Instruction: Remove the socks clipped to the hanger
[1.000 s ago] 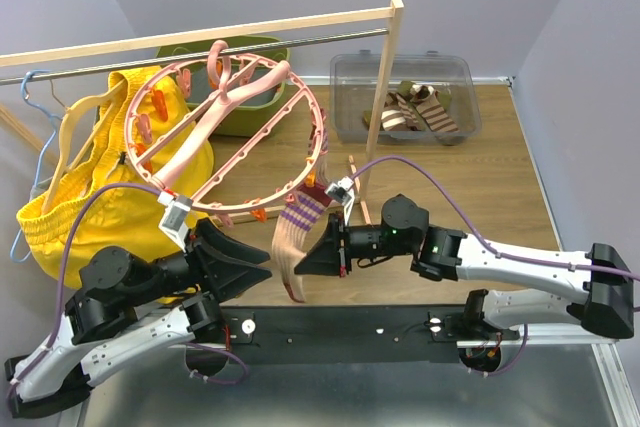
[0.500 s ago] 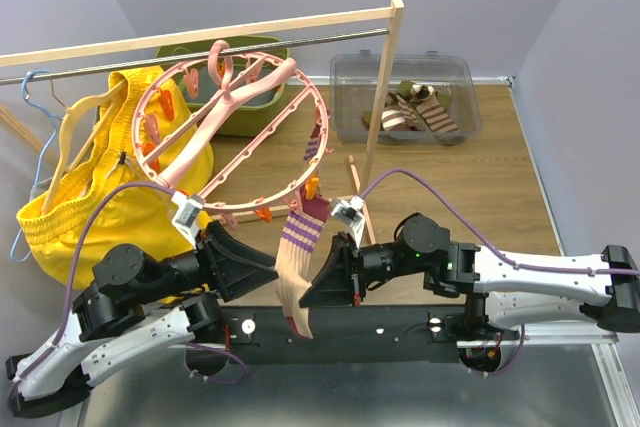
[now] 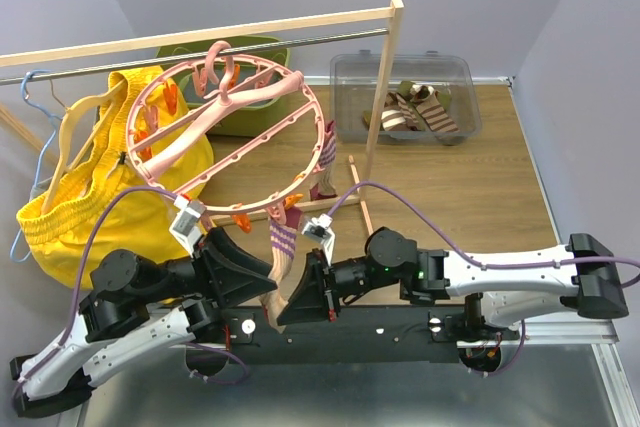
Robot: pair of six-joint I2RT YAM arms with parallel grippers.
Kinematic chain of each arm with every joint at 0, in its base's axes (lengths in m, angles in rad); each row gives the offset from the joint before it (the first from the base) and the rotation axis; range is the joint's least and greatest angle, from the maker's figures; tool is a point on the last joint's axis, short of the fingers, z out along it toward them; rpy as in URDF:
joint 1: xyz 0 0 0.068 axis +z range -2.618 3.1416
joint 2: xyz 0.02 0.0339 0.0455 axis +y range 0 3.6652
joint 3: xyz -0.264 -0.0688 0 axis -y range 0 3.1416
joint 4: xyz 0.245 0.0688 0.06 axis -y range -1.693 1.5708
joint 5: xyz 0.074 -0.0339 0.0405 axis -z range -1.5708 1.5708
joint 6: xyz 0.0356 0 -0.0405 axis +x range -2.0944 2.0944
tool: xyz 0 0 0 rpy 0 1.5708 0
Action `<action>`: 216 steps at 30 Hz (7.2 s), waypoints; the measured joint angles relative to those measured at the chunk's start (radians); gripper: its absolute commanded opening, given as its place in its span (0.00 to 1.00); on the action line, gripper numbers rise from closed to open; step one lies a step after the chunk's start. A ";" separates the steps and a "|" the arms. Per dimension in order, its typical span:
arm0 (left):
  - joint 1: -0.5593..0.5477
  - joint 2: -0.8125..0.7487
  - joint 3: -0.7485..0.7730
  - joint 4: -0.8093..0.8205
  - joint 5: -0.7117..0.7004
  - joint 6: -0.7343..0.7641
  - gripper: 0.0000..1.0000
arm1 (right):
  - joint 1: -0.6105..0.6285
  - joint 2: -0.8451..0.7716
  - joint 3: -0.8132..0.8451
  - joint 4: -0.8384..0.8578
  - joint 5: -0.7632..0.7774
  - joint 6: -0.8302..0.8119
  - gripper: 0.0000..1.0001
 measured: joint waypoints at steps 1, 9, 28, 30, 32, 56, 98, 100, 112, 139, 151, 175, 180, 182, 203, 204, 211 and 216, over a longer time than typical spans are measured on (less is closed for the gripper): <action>0.000 0.002 -0.006 0.014 0.002 0.001 0.26 | 0.003 0.010 0.009 -0.006 0.006 0.000 0.01; 0.000 0.041 -0.017 0.050 -0.002 0.001 0.00 | 0.009 -0.028 0.039 -0.077 0.071 -0.016 0.01; 0.000 0.009 0.079 -0.108 -0.139 -0.024 0.00 | 0.013 -0.243 0.154 -0.600 0.465 -0.124 0.72; 0.000 0.008 0.082 -0.122 -0.140 -0.025 0.00 | 0.013 -0.275 0.168 -0.641 0.519 -0.133 0.80; 0.000 0.008 0.084 -0.130 -0.139 -0.024 0.00 | 0.013 -0.280 0.184 -0.667 0.563 -0.145 0.86; 0.000 -0.050 0.095 -0.191 -0.118 -0.034 0.00 | -0.355 -0.001 0.373 -0.540 0.166 -0.394 0.84; 0.000 -0.037 0.059 -0.170 -0.077 -0.056 0.00 | -0.399 0.049 0.304 -0.244 -0.029 -0.359 0.69; 0.000 -0.036 0.059 -0.163 -0.068 -0.055 0.00 | -0.399 0.041 0.289 -0.245 -0.029 -0.356 0.69; 0.000 -0.020 0.037 -0.120 -0.016 -0.053 0.00 | -0.399 0.053 0.285 -0.243 -0.029 -0.360 0.76; 0.000 -0.005 0.029 -0.088 0.027 -0.045 0.00 | -0.399 0.074 0.290 -0.156 0.004 -0.336 0.13; 0.000 -0.006 0.007 -0.142 0.027 -0.052 0.00 | -0.400 0.074 0.289 -0.167 0.005 -0.329 0.54; 0.000 0.051 0.121 -0.209 -0.197 -0.042 0.00 | -0.393 -0.071 0.144 -0.223 -0.224 -0.270 1.00; 0.000 0.074 0.121 -0.209 -0.203 -0.042 0.00 | -0.386 -0.072 0.130 -0.212 -0.216 -0.258 1.00; 0.000 0.080 0.121 -0.208 -0.203 -0.042 0.00 | -0.383 -0.081 0.131 -0.250 -0.140 -0.260 1.00; 0.000 0.093 0.093 -0.142 -0.134 -0.026 0.00 | -0.384 -0.173 0.147 -0.496 0.039 -0.237 1.00; 0.000 0.093 0.093 -0.139 -0.131 -0.024 0.00 | -0.384 -0.157 0.150 -0.486 -0.028 -0.245 1.00; 0.000 0.092 0.090 -0.124 -0.116 -0.020 0.00 | -0.385 -0.067 0.204 -0.462 -0.395 -0.304 1.00; 0.000 0.092 0.087 -0.118 -0.113 -0.019 0.00 | -0.385 -0.061 0.269 -0.568 -0.518 -0.397 1.00</action>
